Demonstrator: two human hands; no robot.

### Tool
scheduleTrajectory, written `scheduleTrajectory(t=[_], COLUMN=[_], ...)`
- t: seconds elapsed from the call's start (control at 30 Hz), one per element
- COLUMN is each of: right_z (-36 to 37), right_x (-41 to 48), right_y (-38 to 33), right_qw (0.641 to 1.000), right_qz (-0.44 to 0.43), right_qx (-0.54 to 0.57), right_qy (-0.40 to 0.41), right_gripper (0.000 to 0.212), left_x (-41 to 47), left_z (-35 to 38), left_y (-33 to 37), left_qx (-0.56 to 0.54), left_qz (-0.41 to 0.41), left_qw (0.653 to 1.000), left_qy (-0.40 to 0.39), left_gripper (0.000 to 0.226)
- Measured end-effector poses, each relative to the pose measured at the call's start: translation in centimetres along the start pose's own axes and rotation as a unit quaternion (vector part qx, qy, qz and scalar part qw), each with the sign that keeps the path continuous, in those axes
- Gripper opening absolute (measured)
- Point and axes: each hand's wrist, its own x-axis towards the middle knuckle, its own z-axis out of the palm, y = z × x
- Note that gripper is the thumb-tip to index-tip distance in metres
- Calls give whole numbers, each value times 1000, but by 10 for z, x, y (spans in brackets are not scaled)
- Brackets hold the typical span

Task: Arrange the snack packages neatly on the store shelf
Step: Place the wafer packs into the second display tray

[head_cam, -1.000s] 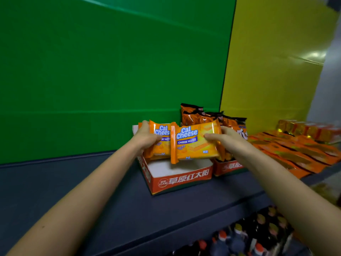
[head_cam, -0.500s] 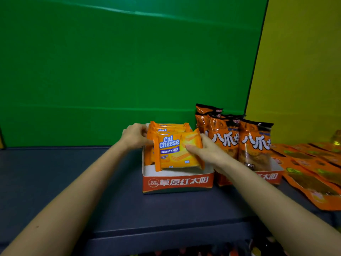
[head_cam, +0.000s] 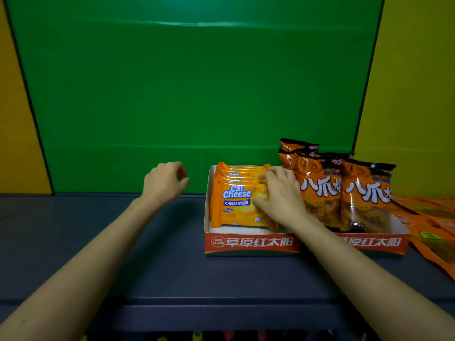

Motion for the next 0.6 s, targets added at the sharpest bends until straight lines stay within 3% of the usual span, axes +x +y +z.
scheduleTrajectory(t=[0.2, 0.37, 0.6], right_z=[-4, 19, 59], right_x=[18, 24, 12], right_y=[-60, -132, -244], right_qw=[989, 968, 943], right_qz=[-127, -210, -251], right_qx=[76, 130, 176], right_qy=[20, -41, -128], right_gripper=[32, 31, 29], left_x=[-26, -59, -110], left_z=[-24, -61, -127], left_y=[-46, -104, -202], left_qx=[84, 118, 176], left_qz=[-11, -55, -120], left_qw=[996, 991, 977], left_qy=[6, 34, 25], left_gripper=[24, 21, 24])
